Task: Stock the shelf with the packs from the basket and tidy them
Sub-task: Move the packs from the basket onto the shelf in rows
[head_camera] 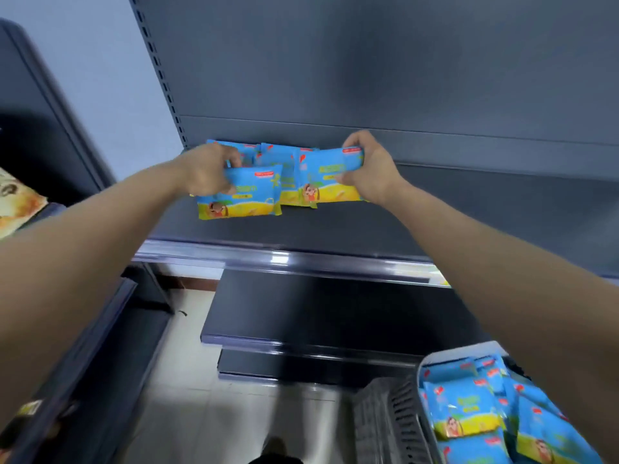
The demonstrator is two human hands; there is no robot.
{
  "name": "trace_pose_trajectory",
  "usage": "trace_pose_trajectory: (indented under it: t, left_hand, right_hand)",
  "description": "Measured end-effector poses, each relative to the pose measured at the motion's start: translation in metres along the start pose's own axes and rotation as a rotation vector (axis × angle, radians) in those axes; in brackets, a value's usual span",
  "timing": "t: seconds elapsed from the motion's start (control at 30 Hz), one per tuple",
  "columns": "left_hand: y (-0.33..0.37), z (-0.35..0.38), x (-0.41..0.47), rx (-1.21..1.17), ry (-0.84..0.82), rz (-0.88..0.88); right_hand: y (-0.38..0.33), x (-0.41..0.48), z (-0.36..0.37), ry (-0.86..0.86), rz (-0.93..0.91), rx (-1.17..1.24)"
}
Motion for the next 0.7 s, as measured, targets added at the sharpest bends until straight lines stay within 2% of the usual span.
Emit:
trace_pose_trajectory:
  t: [0.13,0.3,0.53,0.7]
  left_hand:
    - [-0.066,0.005,0.027,0.086,-0.015,-0.077]
    - [-0.106,0.023,0.054,0.023,-0.047,-0.095]
    - [-0.137,0.044,0.077,-0.137,-0.109,-0.113]
    - [-0.134,0.043,0.089,-0.107,0.023,-0.099]
  right_hand:
    - [0.003,0.025,0.071,-0.098,0.051,0.016]
    - [0.021,0.041,0.118,-0.128,0.129,-0.022]
    - [0.026,0.054,0.135,-0.086,0.150,-0.313]
    - [0.017,0.062,0.131,0.015,0.126,-0.539]
Point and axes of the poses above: each hand's wrist, its own x-axis towards the middle knuckle, its own z-axis out of the palm, y = z × x, the point moved 9 cm from there along x, towards the middle knuckle, and after that the axes turned 8 degrees about x, right-handed, at the moved point
